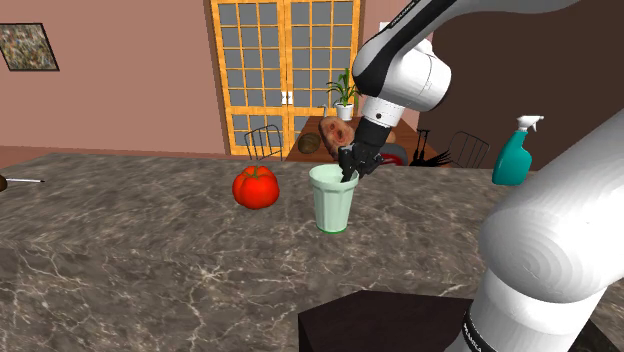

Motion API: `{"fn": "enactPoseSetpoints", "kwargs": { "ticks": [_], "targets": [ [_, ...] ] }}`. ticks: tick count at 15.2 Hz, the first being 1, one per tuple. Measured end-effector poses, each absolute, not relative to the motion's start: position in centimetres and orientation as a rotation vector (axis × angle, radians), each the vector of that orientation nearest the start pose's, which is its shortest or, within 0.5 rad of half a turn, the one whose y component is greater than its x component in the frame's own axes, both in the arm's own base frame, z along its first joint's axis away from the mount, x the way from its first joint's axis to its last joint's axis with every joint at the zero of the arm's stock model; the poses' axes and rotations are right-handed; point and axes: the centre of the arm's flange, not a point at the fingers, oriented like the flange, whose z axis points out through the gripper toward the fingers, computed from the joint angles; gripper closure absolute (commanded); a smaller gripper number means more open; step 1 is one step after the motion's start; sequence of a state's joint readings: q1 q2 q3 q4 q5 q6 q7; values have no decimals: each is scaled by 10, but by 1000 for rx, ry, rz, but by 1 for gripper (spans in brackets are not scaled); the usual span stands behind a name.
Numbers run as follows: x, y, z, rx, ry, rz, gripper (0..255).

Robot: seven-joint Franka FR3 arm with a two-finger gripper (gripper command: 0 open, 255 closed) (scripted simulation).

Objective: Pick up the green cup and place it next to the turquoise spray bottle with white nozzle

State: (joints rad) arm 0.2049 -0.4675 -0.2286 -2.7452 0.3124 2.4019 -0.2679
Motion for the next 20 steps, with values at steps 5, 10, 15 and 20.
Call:
{"fn": "enactPoseSetpoints", "kwargs": {
  "ticks": [5,10,15,20],
  "targets": [
    [378,-2,372,-2826,-59,-205,255],
    [379,-1,398,-2826,-59,-205,255],
    [377,-1,425,-2826,-59,-205,255],
    [379,-3,449,-2826,-59,-205,255]
  ]
}}
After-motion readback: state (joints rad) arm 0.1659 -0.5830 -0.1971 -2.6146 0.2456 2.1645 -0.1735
